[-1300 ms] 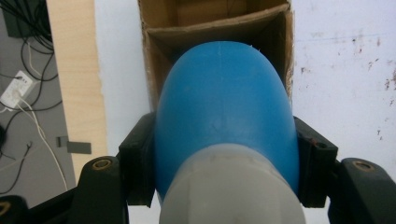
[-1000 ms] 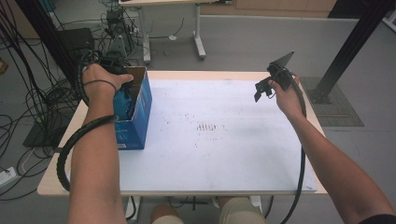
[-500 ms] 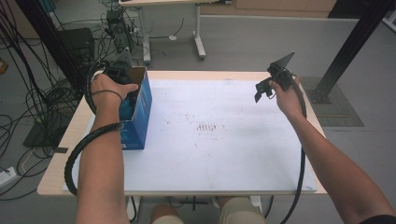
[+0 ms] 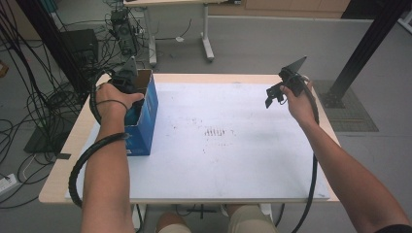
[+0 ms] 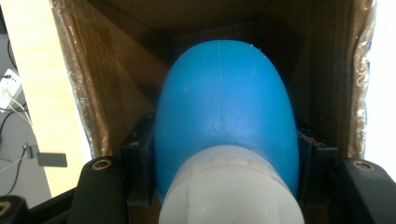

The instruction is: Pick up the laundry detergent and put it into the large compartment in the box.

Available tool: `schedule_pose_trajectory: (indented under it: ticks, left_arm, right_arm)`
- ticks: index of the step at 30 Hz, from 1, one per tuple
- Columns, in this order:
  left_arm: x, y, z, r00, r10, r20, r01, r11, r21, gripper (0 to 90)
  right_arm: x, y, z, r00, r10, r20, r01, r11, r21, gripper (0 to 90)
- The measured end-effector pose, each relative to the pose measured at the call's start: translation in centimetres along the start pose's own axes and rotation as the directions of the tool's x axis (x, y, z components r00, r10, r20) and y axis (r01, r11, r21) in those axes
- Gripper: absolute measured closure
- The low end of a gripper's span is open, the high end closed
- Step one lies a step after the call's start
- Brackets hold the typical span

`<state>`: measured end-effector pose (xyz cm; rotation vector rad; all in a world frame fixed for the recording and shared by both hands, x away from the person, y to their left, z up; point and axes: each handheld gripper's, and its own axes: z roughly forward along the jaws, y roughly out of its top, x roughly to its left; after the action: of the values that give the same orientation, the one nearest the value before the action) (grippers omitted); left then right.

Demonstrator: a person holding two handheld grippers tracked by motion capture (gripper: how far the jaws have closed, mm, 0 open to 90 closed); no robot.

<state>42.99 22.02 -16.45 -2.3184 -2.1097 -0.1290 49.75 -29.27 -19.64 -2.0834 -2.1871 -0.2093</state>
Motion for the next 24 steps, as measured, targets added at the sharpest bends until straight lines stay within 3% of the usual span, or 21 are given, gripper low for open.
schedule_pose_trajectory:
  ticks: [24]
  left_arm:
    - [0.03,-0.01,0.09,1.0,-0.001,0.001,0.001,1.0,0.006,37.7]
  right_arm:
    - [-0.34,-0.05,-0.01,1.0,0.004,-0.003,-0.004,1.0,0.001,7.0]
